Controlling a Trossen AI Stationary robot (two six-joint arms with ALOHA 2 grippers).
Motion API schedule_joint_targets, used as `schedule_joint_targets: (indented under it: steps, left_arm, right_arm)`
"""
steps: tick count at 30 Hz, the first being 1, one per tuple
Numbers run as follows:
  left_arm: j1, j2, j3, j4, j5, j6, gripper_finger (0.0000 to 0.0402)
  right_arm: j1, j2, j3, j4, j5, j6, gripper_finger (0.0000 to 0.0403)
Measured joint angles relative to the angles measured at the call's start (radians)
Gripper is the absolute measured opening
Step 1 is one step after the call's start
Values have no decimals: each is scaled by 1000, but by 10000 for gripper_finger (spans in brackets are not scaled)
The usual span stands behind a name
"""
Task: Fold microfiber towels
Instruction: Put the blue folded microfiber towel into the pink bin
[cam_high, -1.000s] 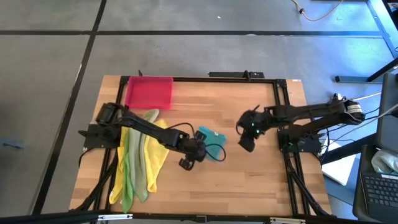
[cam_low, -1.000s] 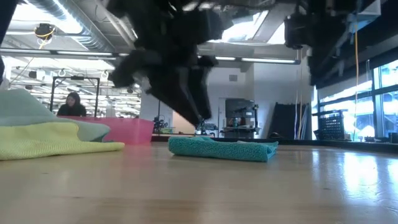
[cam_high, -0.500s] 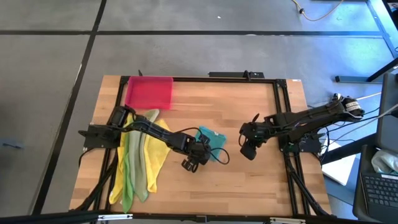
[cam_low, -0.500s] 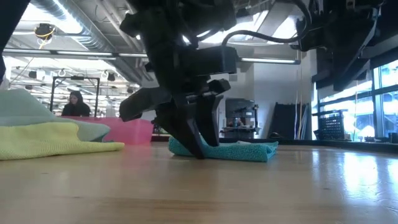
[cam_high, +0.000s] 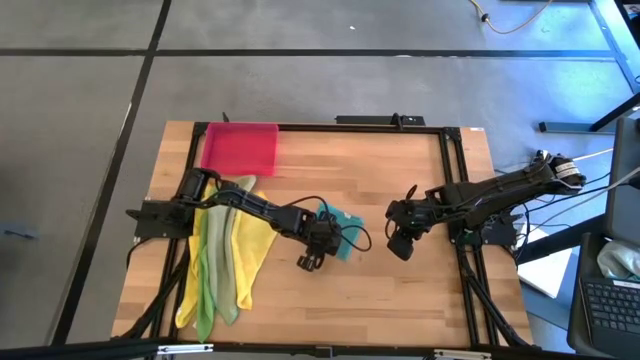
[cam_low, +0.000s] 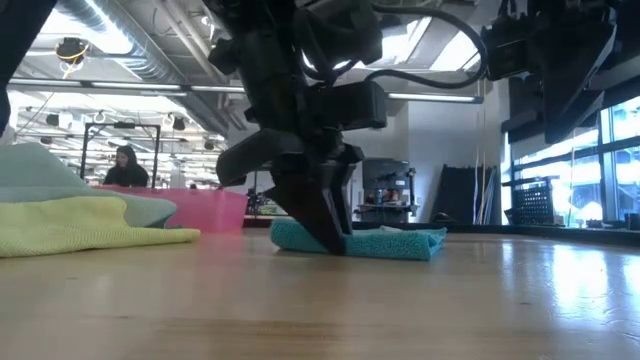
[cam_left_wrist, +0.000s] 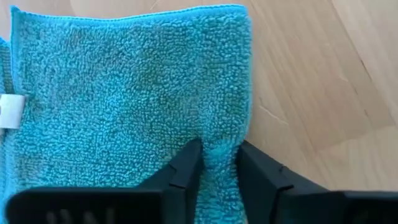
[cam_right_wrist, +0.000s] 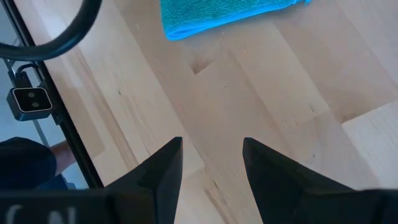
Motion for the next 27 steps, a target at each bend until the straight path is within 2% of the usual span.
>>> schedule_joint_targets:
  steps: [4,6,9,15,20,27]
  left_arm:
    - [-6,1,0,-12,6,-25,19]
    - [-11,-1,0,-21,3,-43,7]
    - [-12,-9,9,-67,8,-53,4]
    - [22,-6,102,-280,21,-50,1]
    - [74,-31,194,-446,26,26,0]
    - [189,-157,258,-650,24,126,0]
  right_arm:
    - [0,0,0,0,0,0,172]
    - [0,0,0,0,0,-1,172]
    - [0,0,0,0,2,-9,172]
    - [0,-1,0,6,8,-56,172]
    - [0,-1,0,8,25,-82,172]
    - [0,-1,0,21,90,-89,172]
